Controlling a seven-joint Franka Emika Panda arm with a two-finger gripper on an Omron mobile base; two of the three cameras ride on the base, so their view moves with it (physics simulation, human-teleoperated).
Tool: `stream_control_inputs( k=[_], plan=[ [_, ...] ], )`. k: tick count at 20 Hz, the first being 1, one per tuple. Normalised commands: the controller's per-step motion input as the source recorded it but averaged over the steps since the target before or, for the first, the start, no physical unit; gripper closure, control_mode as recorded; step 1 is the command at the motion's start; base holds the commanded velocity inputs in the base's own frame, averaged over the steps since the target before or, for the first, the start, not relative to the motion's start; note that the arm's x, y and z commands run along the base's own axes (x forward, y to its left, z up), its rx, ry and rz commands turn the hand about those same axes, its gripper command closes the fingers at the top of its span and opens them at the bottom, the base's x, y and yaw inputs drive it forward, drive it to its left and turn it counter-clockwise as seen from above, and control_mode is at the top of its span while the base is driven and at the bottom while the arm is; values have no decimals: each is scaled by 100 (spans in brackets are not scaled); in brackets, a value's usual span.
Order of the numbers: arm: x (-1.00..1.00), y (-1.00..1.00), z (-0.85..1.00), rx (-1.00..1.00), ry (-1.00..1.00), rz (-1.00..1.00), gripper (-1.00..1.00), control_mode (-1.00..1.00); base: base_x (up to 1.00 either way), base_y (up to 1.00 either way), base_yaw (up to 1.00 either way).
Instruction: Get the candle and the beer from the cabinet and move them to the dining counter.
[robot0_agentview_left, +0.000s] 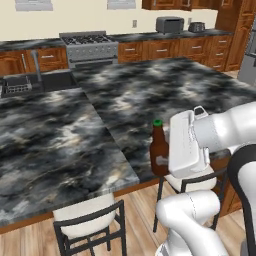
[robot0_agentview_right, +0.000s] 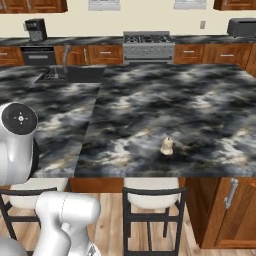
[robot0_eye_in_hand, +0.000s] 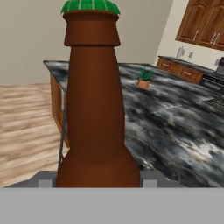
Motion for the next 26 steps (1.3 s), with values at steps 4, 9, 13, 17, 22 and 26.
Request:
stream_control_inputs(
  k=[4, 9, 13, 17, 22, 26],
  plan=[
    [0, 0, 0, 0, 0, 0, 100, 100, 29, 0, -3],
    [83, 0, -21, 1, 0, 0, 100, -100, 0, 0, 0],
    [88, -1, -32, 2, 0, 0, 100, -100, 0, 0, 0],
    [89, 0, -40, 1, -1, 0, 100, -100, 0, 0, 0],
    [67, -3, -44, 3, -9, 2, 100, -100, 0, 0, 0],
    [29, -6, -17, 1, 0, 4, 100, -100, 0, 0, 0]
  ],
)
